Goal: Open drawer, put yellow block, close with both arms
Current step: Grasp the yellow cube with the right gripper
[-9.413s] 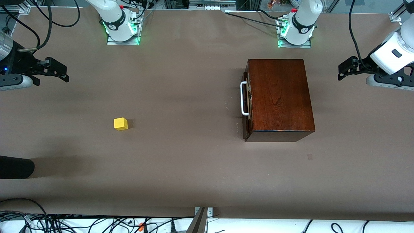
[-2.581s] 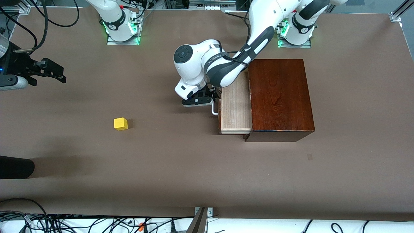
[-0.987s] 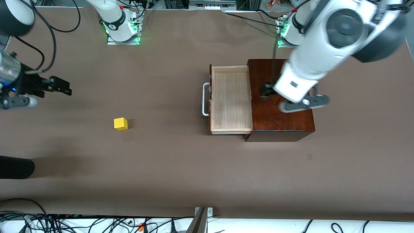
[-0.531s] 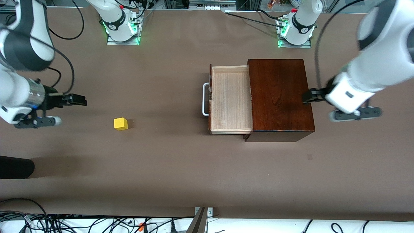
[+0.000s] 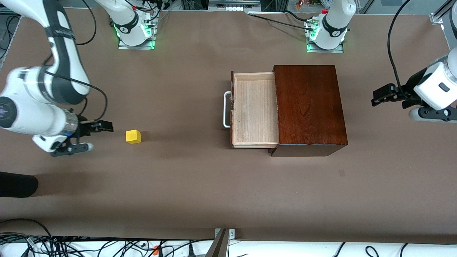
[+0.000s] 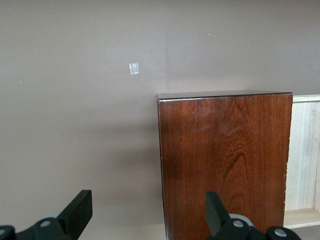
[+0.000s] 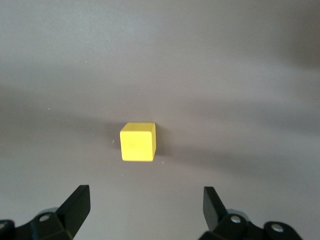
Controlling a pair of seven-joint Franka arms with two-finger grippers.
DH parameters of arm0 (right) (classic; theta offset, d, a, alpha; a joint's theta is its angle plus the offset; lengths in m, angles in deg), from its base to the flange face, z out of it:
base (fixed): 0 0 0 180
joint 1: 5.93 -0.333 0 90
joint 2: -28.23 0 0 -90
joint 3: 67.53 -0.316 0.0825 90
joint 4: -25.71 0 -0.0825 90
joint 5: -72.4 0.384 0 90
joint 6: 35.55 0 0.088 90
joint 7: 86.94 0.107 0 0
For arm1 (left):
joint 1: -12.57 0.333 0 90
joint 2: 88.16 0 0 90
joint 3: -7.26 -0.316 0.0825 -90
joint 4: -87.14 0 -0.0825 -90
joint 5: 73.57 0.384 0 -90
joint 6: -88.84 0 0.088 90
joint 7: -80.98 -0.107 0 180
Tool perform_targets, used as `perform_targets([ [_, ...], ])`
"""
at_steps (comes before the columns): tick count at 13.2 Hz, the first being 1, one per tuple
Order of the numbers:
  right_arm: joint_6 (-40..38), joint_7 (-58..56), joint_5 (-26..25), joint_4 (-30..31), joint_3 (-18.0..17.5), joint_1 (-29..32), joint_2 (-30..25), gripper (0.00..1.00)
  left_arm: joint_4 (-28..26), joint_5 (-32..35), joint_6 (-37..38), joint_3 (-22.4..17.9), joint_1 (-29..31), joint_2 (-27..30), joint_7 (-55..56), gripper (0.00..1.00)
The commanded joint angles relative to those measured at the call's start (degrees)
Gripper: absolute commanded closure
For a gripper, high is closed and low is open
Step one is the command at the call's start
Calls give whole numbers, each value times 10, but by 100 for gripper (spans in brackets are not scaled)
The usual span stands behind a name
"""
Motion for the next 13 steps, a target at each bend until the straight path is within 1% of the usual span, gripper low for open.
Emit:
perform_targets([
  [1, 77, -10, 10, 69, -4, -7, -7, 0, -46, -7, -25, -2, -9, 33, -11, 0],
  [3, 136, -10, 10, 104, -19, -7, 4, 0, -40, -6, -23, -2, -9, 33, -15, 0],
  [4, 158, -11, 10, 114, -20, -7, 11, 0, -39, -7, -17, -1, -8, 33, -16, 0],
  [8, 217, -12, 9, 122, -27, -8, 63, 0, -37, -5, -14, -1, -9, 34, -12, 0],
  [10, 239, -12, 9, 125, -29, -14, 78, 0, -25, -3, -1, -2, -6, 33, -14, 0],
  [11, 241, -12, 9, 129, -28, -16, 78, 4, -24, -3, 1, -1, -7, 33, -13, 0],
  [12, 245, -13, 9, 135, -29, -16, 78, 12, -24, 0, -1, 0, -8, 32, -12, 0],
  [13, 261, -13, 8, 145, -29, -16, 80, 18, -24, 0, -1, 0, -8, 32, -13, 0],
])
